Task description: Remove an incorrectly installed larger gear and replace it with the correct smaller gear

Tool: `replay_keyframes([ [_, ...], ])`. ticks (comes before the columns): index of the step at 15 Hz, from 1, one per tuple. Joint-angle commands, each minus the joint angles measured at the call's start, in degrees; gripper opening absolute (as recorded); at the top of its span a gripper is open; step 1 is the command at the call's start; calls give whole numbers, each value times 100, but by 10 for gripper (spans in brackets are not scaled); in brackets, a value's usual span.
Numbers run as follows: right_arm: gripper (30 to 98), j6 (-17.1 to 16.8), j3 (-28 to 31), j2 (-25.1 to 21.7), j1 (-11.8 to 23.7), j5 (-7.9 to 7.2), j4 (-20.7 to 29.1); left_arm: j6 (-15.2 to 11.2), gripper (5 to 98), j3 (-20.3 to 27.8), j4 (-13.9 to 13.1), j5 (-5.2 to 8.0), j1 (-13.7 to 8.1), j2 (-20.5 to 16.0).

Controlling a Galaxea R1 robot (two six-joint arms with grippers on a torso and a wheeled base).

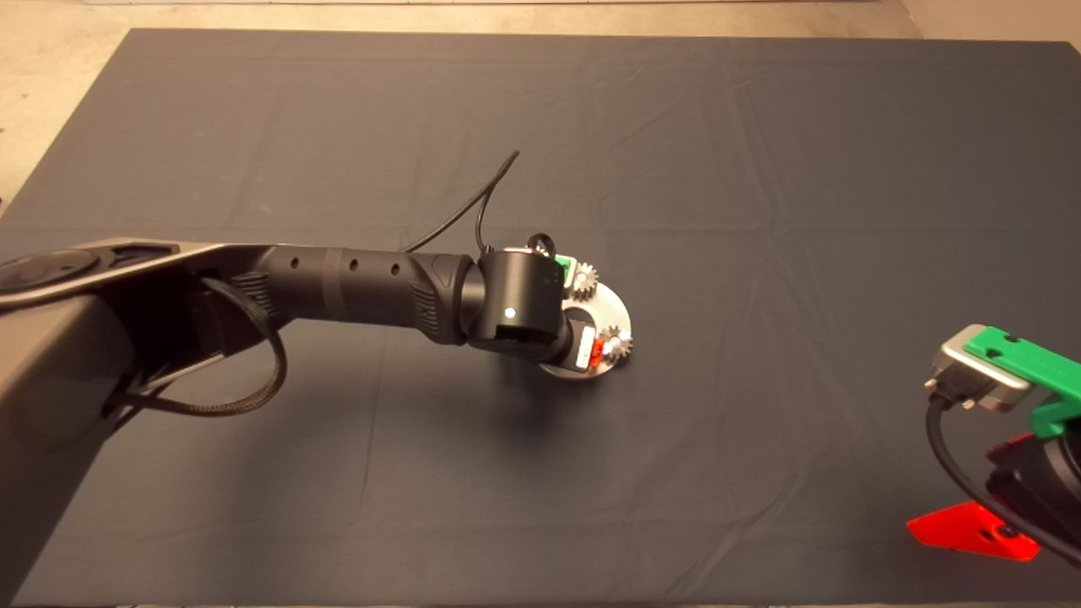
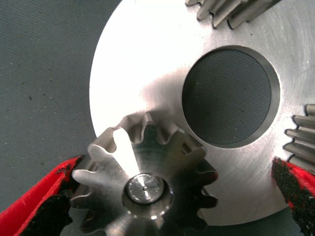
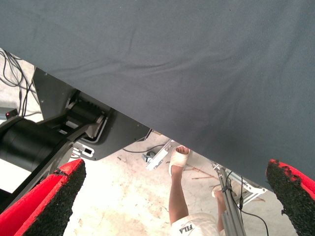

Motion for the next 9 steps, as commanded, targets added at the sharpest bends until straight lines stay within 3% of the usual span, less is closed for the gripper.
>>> replay_keyframes([
  [1,968,-28,25,7,-24,21,201,216,967,-13,208,849,12,-281],
  [5,968,-37,25,7,-67,21,201,207,937,361,181,849,3,-335],
  [9,968,-46,32,16,-67,21,201,207,863,410,155,849,3,-488],
])
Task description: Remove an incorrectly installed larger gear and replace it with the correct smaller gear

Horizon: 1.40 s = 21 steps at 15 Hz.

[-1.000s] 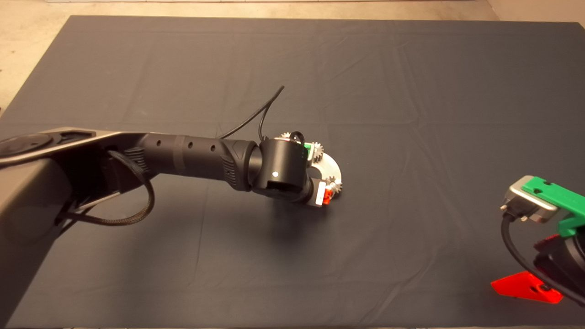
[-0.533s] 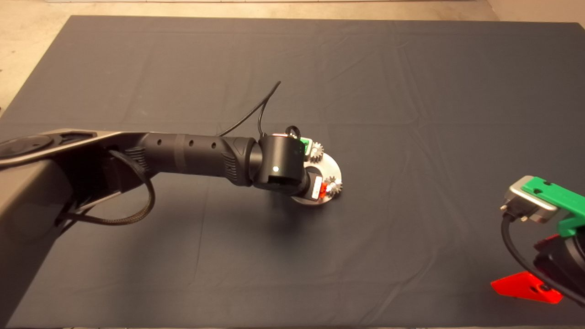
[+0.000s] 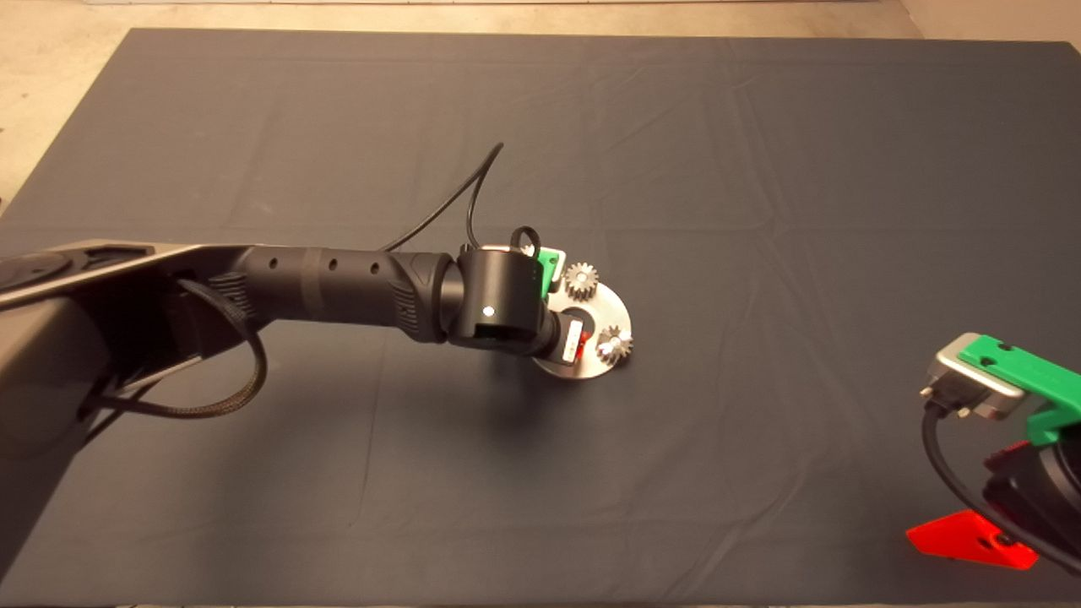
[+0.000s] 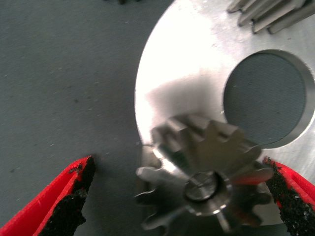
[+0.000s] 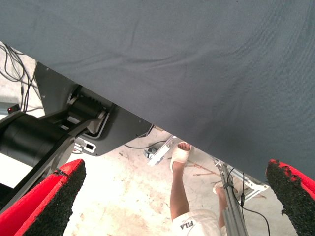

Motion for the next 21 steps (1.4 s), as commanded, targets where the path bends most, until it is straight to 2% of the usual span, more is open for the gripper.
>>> replay_keyframes([
  [1,968,-21,25,13,59,21,201,53,862,217,2,892,3,-171],
  [3,968,-21,25,13,59,21,201,36,812,278,2,892,3,-153],
  [11,968,-21,25,22,59,21,201,-105,804,269,2,892,-111,-15],
  [16,968,-21,25,22,59,21,201,-114,803,190,2,892,-155,252],
  [18,968,-21,25,22,59,21,195,-105,755,108,2,892,-184,286],
  [21,968,-21,25,22,59,21,201,-105,742,89,2,892,-199,260],
])
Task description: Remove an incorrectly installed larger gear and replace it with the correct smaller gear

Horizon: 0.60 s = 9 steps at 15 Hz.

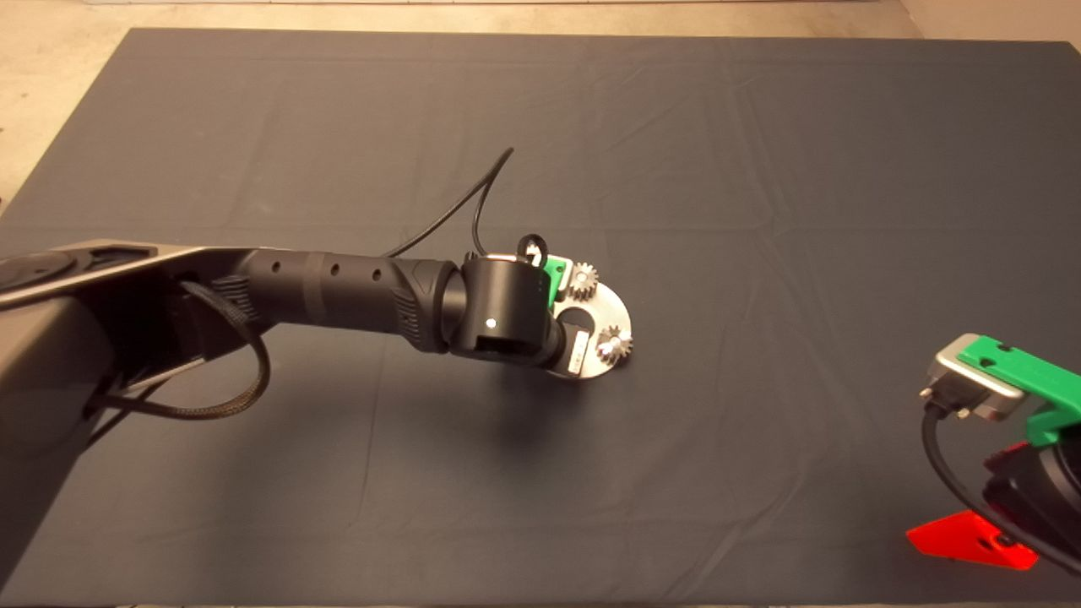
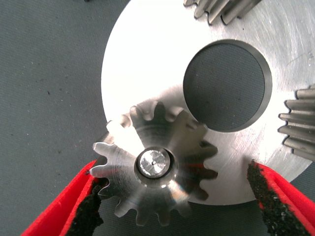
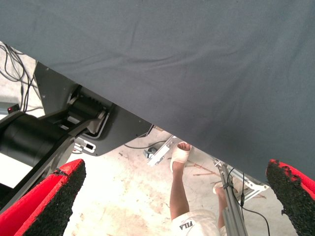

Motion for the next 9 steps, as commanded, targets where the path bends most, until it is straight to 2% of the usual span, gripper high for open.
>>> replay_keyframes([
  [1,968,-18,25,20,59,19,199,-4,711,-95,24,744,-155,63],
  [3,968,-18,25,20,59,19,199,49,706,-218,24,744,-155,55],
  [9,968,-18,25,20,59,19,199,67,609,-280,33,744,-155,59],
])
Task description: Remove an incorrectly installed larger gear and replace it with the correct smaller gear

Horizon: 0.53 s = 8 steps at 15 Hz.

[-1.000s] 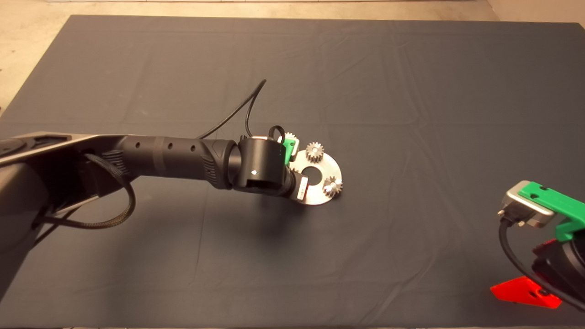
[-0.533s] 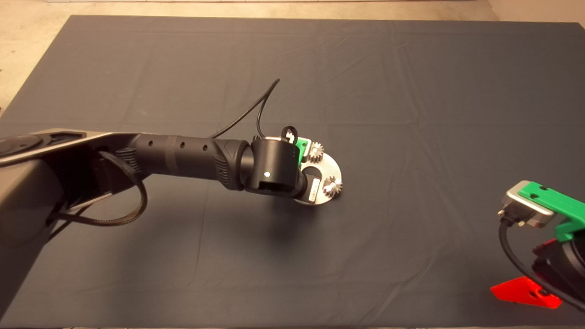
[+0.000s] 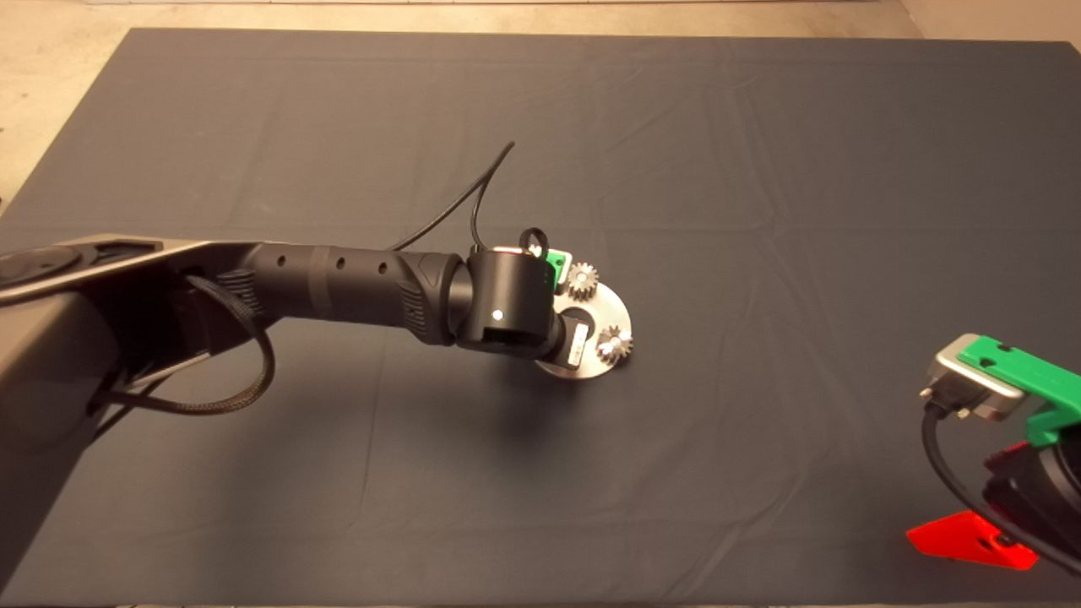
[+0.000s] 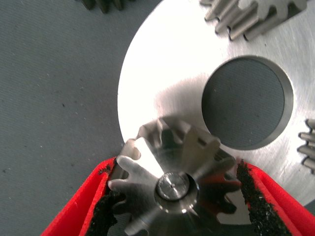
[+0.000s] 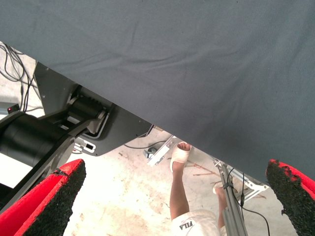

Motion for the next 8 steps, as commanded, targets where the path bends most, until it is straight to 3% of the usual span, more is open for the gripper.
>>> replay_keyframes([
  [1,968,-18,25,20,59,22,199,58,603,-68,34,719,-132,28],
  [8,968,-18,25,20,59,22,199,76,506,-68,25,719,-132,10],
])
